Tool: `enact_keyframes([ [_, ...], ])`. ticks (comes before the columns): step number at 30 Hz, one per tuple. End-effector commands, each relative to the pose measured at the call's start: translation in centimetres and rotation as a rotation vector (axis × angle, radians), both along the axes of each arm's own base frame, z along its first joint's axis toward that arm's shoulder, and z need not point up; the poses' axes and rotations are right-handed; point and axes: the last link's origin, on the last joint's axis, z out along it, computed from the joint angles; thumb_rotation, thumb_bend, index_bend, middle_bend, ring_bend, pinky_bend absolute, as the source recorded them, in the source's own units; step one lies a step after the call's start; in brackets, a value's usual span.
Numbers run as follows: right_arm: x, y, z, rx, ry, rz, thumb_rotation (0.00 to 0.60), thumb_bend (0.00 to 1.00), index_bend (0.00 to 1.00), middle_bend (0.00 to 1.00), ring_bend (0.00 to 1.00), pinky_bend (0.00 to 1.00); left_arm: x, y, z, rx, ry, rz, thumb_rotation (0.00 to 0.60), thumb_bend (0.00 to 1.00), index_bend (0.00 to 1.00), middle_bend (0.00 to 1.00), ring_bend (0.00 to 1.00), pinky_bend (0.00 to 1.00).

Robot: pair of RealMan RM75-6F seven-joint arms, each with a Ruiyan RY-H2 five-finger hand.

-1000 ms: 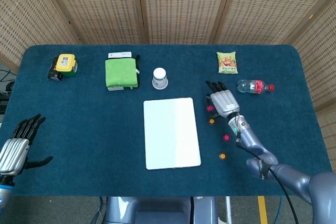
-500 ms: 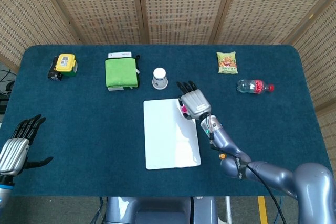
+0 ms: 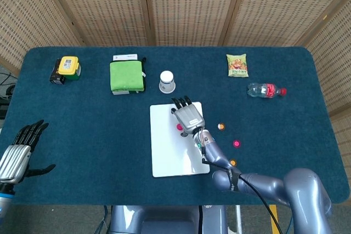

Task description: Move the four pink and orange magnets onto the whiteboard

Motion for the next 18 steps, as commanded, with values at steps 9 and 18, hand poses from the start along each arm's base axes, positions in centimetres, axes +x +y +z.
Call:
enact_keyframes([
  [9,-1.8,0.0,4.0,-0.101,0.002,-0.021,0.600,0.12,0.26,0.00,0.00,0.00,0.0,0.0,0.0,-0.002,-0.005,0.002,0.600,0.02,0.00,0.00,0.00,0.00],
  [18,-9.9,0.7,9.1,-0.162,0.027,-0.130,0.600,0.24,0.36,0.00,0.00,0.00,0.1,-0.1,-0.1,-0.007,-0.002,-0.002,0.600,0.02,0.00,0.00,0.00,0.00],
])
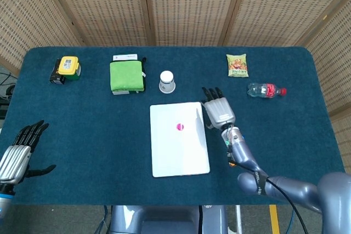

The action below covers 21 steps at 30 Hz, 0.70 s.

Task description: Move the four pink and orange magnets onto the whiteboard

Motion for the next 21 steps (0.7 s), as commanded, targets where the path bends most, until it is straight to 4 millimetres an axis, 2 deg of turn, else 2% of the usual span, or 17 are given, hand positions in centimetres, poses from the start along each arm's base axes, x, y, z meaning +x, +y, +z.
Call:
enact_keyframes([
  [1,-3.3,1.1,1.3,-0.001,-0.007,-0.047,0.600,0.24,0.36,0.00,0.00,0.00,0.0,0.0,0.0,-0.001,0.003,-0.003,0.600,0.02,0.00,0.00,0.00,0.00],
  [8,-6.6,2.3,1.5,0.016,-0.020,-0.089,0.600,0.24,0.40,0.00,0.00,0.00,0.1,0.0,-0.1,-0.002,0.005,-0.002,0.600,0.02,0.00,0.00,0.00,0.00],
  [17,-7.3,2.5,0.1,0.031,-0.036,-0.070,0.600,0.26,0.43,0.00,0.00,0.00,0.1,0.0,-0.1,0.000,0.003,0.000,0.600,0.02,0.00,0.00,0.00,0.00],
  [21,-7.6,2.3,-0.5,0.034,-0.035,-0.079,0.600,0.31,0.43,0.00,0.00,0.00,0.1,0.0,-0.1,0.000,0.001,0.003,0.600,0.02,0.00,0.00,0.00,0.00],
])
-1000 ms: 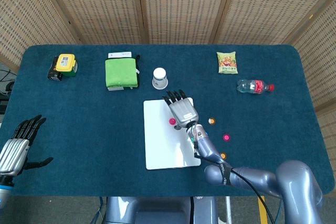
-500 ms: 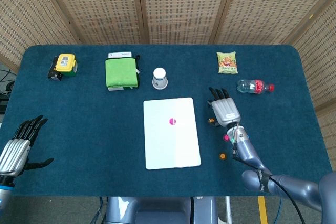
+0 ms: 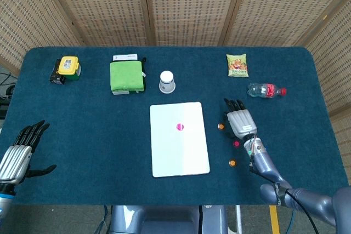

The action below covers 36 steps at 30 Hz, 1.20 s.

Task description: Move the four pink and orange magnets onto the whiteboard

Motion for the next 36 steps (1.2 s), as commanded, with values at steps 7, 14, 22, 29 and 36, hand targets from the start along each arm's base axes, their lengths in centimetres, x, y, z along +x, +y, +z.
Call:
enact_keyframes([
  [7,-0.1,-0.4,-1.1,0.010,-0.009,-0.009,0.600,0.31,0.43,0.00,0.00,0.00,0.0,0.0,0.0,-0.003,-0.002,0.004,0.600,0.02,0.00,0.00,0.00,0.00],
  [14,0.3,-0.7,-1.7,0.022,-0.006,-0.009,0.600,0.31,0.43,0.00,0.00,0.00,0.0,0.0,0.0,-0.003,-0.003,0.007,0.600,0.02,0.00,0.00,0.00,0.00],
  [22,0.3,-1.1,-2.1,0.027,0.005,-0.021,0.600,0.31,0.43,0.00,0.00,0.00,0.0,0.0,0.0,-0.003,-0.004,0.009,0.600,0.02,0.00,0.00,0.00,0.00],
  [29,0.4,-1.4,-2.3,0.026,0.007,-0.031,0.600,0.31,0.43,0.00,0.00,0.00,0.0,0.1,0.0,-0.004,-0.005,0.010,0.600,0.02,0.00,0.00,0.00,0.00],
  [36,0.6,-1.6,-2.7,0.035,0.012,-0.034,0.600,0.31,0.43,0.00,0.00,0.00,-0.1,0.0,0.0,-0.006,-0.004,0.011,0.600,0.02,0.00,0.00,0.00,0.00],
])
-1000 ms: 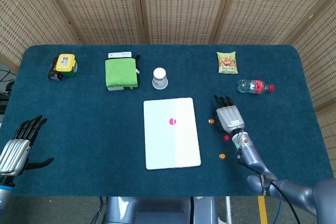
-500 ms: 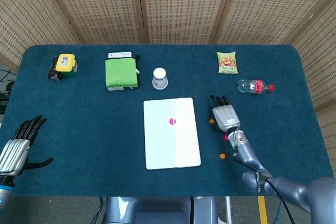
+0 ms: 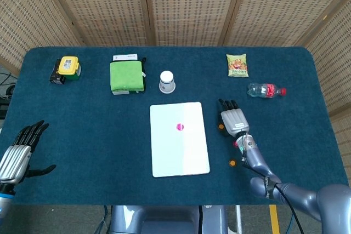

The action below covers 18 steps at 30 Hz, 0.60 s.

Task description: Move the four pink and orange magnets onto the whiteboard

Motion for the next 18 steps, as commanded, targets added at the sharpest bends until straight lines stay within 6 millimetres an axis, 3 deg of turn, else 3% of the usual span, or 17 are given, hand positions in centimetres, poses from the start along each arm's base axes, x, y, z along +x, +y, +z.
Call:
enact_keyframes([
  [1,0.04,-0.05,-0.13,0.002,0.004,0.000,0.600,0.31,0.43,0.00,0.00,0.00,0.00,0.00,-0.01,-0.001,0.000,0.000,0.600,0.02,0.00,0.00,0.00,0.00],
  [18,-0.38,-0.19,-0.52,0.011,0.014,-0.014,0.600,0.34,0.53,0.00,0.00,0.00,-0.01,0.04,0.01,-0.002,0.000,0.006,0.600,0.02,0.00,0.00,0.00,0.00],
])
